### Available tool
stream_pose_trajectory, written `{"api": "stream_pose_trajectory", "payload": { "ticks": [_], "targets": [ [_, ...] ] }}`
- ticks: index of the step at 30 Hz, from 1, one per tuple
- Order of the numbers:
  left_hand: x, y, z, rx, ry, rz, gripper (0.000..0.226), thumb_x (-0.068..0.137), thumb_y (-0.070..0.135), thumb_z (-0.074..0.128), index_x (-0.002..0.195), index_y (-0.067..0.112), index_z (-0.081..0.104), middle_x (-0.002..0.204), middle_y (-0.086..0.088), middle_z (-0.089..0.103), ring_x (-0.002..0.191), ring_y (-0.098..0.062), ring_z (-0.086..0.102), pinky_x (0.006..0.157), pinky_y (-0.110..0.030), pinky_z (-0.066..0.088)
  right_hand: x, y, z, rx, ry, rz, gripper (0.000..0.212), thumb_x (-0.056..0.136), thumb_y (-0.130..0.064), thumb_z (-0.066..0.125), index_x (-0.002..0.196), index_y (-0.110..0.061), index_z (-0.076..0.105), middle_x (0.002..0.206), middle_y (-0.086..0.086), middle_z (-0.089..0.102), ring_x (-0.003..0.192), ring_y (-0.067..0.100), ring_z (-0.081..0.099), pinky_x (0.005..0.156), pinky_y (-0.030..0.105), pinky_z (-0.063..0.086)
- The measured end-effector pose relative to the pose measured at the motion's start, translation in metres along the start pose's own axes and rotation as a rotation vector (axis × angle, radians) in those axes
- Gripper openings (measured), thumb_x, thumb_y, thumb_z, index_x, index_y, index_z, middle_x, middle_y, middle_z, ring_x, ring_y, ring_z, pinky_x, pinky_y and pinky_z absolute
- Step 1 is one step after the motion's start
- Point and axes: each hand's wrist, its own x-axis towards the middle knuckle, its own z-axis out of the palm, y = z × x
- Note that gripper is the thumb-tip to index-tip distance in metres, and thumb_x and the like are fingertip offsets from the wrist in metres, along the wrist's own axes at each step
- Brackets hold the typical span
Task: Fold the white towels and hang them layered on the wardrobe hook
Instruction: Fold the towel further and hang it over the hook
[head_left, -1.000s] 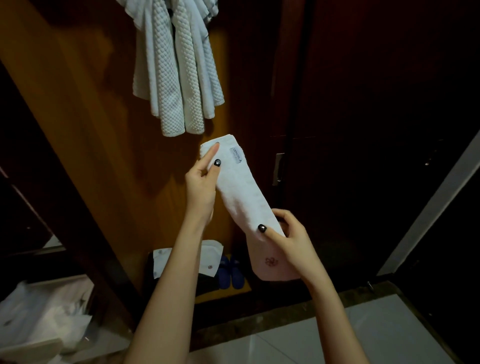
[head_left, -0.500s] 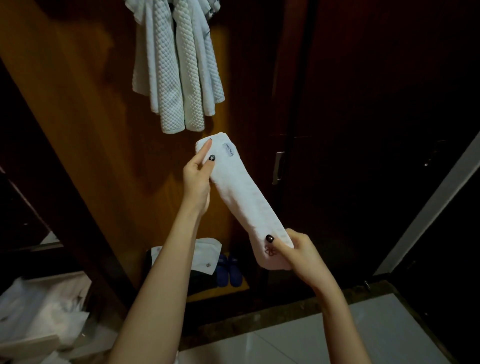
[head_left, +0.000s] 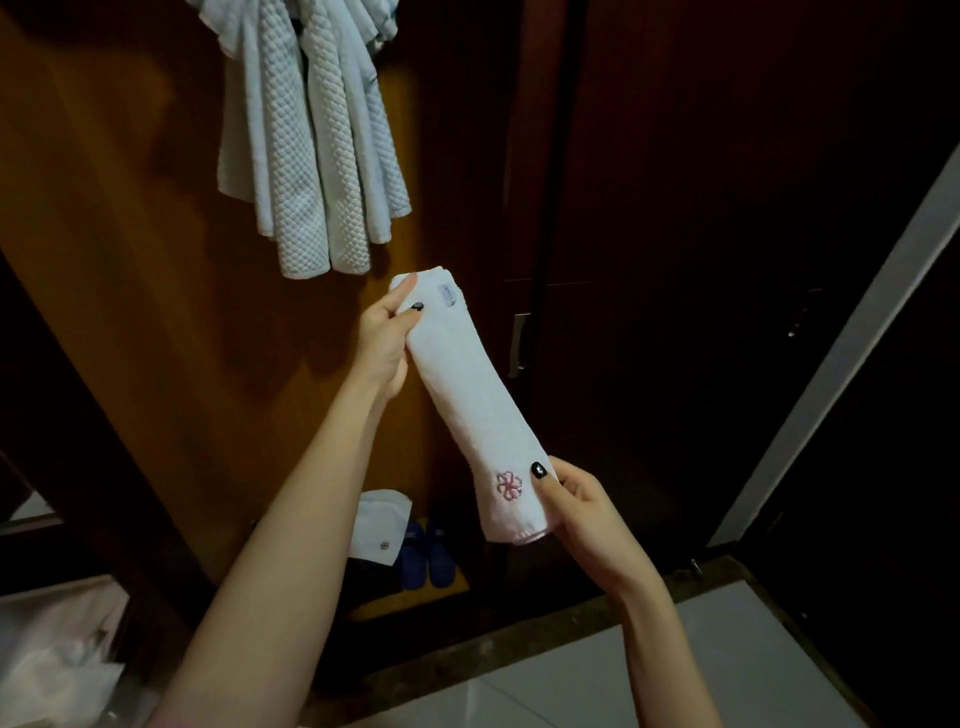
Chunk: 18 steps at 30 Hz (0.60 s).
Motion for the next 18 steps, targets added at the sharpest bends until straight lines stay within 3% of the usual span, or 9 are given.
{"api": "stream_pose_trajectory", "payload": {
  "ticks": [6, 9, 14, 18],
  "targets": [
    [0.005, 0.004, 0.002, 0.082, -0.034, 0.028, 0.049, 0.095, -0.007, 0.047, 0.139, 0.012, 0.052, 0.148, -0.009, 0.045, 0.125, -0.017, 0.054, 0.097, -0.027, 0.051, -0.003, 0.004, 0.005, 0.052, -0.052, 0.052, 0.033, 0.094, -0.026, 0.053, 0.115, -0.003, 0.064, 0.107, 0.012, 0.073, 0.092, 0.021, 0.068, 0.076, 0.03, 0.054],
    [-0.001, 0.007, 0.009, 0.047, -0.06, 0.032, 0.049, 0.095, -0.007, 0.046, 0.141, 0.012, 0.05, 0.149, -0.01, 0.044, 0.125, -0.017, 0.054, 0.103, -0.032, 0.048, -0.005, 0.007, 0.005, 0.164, -0.014, 0.077, 0.021, 0.094, -0.024, 0.062, 0.104, -0.008, 0.071, 0.101, 0.011, 0.074, 0.087, 0.018, 0.069, 0.071, 0.027, 0.056],
    [-0.006, 0.021, 0.016, -0.165, -0.109, 0.015, 0.052, 0.094, -0.013, 0.043, 0.143, 0.005, 0.045, 0.143, -0.011, 0.049, 0.109, -0.009, 0.064, 0.086, -0.022, 0.054, -0.006, 0.007, 0.002, 0.179, -0.028, 0.076, 0.024, 0.091, -0.024, 0.058, 0.078, -0.016, 0.078, 0.074, -0.004, 0.07, 0.067, 0.004, 0.065, 0.06, 0.016, 0.048],
    [-0.005, 0.039, 0.021, -0.308, -0.225, 0.012, 0.055, 0.091, -0.013, 0.047, 0.143, 0.004, 0.043, 0.144, -0.013, 0.051, 0.124, -0.019, 0.058, 0.099, -0.029, 0.05, 0.005, 0.011, 0.003, 0.207, -0.016, 0.042, 0.025, 0.087, -0.018, 0.057, 0.1, -0.009, 0.076, 0.101, 0.003, 0.072, 0.091, 0.012, 0.068, 0.071, 0.019, 0.05]
  ]
}}
